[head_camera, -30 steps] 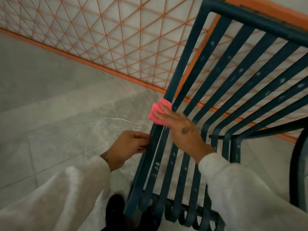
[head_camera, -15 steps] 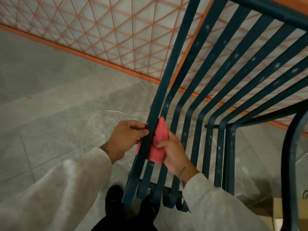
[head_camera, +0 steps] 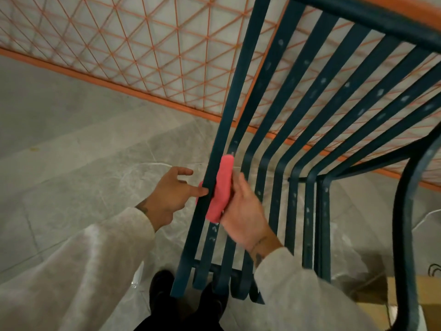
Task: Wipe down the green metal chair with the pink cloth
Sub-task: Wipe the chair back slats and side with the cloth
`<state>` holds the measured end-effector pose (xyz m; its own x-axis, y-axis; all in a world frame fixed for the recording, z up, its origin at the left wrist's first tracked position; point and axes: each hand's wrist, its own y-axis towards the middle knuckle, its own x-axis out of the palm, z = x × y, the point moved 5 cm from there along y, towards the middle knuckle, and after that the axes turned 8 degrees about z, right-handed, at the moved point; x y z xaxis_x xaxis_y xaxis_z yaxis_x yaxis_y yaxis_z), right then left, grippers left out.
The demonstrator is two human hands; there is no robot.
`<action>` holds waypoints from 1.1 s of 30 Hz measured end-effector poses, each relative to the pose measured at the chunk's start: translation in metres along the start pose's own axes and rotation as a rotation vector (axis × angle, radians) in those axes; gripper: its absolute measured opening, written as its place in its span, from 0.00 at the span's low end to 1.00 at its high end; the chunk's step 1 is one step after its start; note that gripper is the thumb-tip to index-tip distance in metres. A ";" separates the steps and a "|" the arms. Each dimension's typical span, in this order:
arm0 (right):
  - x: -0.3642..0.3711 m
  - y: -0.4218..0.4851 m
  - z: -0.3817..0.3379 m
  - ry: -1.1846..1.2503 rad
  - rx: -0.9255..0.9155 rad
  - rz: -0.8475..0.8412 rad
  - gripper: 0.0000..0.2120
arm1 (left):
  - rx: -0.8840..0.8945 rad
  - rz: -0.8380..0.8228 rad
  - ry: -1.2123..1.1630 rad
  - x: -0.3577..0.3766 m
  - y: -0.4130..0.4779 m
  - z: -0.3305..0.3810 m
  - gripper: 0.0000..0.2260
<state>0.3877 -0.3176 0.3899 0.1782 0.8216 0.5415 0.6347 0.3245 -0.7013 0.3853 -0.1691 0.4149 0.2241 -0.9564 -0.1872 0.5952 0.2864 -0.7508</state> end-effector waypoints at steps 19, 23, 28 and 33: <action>0.008 0.017 -0.018 -0.171 -0.275 0.156 0.08 | 0.117 0.044 0.056 -0.006 -0.002 -0.004 0.09; 0.006 0.006 -0.011 -0.268 -0.312 0.061 0.06 | 0.097 0.001 0.023 -0.005 0.004 -0.008 0.13; 0.025 0.018 -0.044 -0.874 -0.576 0.295 0.05 | 0.073 -0.125 -0.127 0.010 0.006 -0.003 0.11; 0.059 0.041 -0.099 -0.957 -0.731 0.381 0.09 | 0.077 -0.085 -0.119 0.037 0.005 -0.004 0.12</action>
<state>0.4983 -0.3025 0.4388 0.0204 0.9148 -0.4034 0.9840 -0.0898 -0.1538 0.3936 -0.2032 0.4013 0.2581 -0.9651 -0.0453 0.6721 0.2130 -0.7092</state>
